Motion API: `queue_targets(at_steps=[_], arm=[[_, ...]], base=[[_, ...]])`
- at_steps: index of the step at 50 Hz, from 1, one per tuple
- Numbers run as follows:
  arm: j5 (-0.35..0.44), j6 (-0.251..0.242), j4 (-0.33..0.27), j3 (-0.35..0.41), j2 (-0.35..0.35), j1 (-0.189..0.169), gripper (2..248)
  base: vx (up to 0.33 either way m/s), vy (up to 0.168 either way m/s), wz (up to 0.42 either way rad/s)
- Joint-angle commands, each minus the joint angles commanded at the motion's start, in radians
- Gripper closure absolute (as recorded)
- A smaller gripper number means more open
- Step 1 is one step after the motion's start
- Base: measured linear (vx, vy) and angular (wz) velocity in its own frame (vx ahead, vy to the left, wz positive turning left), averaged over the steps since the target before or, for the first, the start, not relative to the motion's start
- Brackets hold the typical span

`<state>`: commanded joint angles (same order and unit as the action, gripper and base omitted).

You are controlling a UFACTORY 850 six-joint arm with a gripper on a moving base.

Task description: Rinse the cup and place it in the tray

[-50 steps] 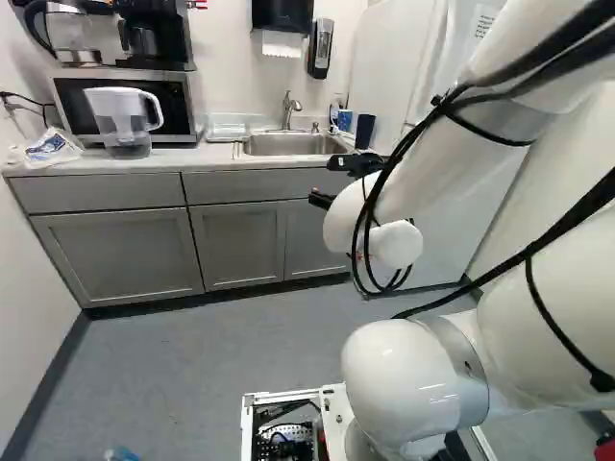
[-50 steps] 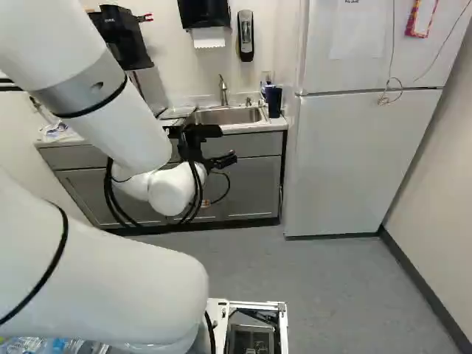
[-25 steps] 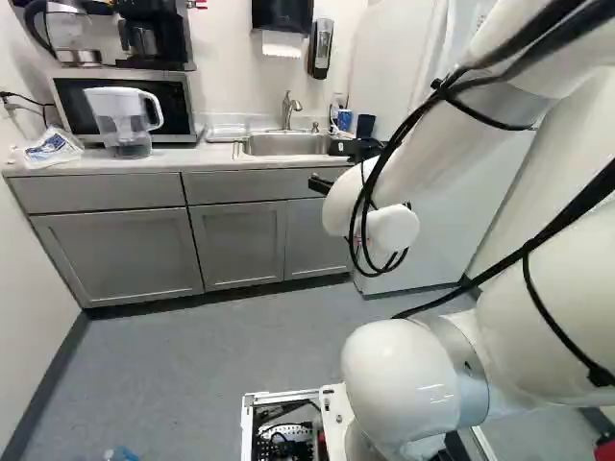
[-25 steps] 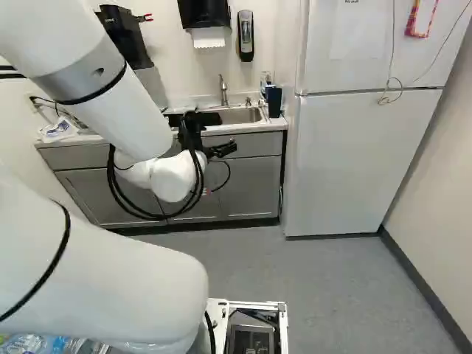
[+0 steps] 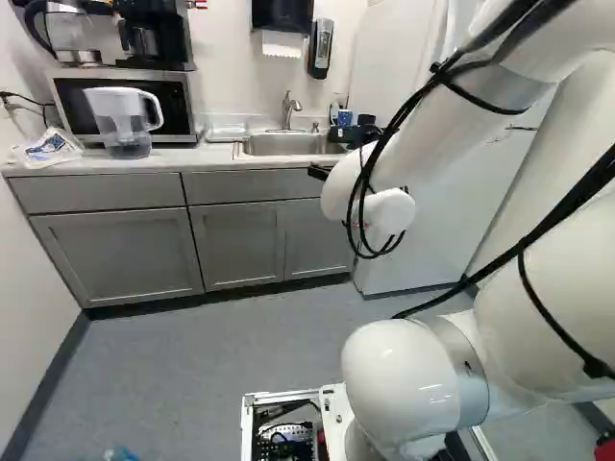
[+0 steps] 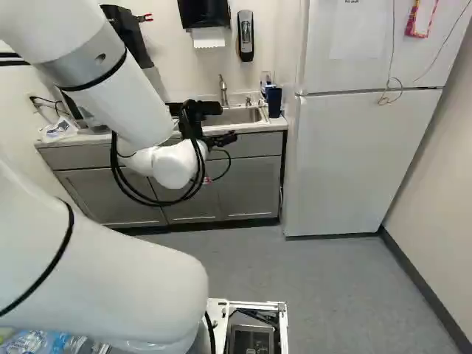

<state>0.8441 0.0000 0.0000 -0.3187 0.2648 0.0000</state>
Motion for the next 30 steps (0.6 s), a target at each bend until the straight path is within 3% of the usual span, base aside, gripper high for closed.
queue_targets(at_steps=[30], arm=[[-0.049,0.000,0.000,-0.092,-0.027,0.000,3]], base=[[0.000,0.000,0.000]])
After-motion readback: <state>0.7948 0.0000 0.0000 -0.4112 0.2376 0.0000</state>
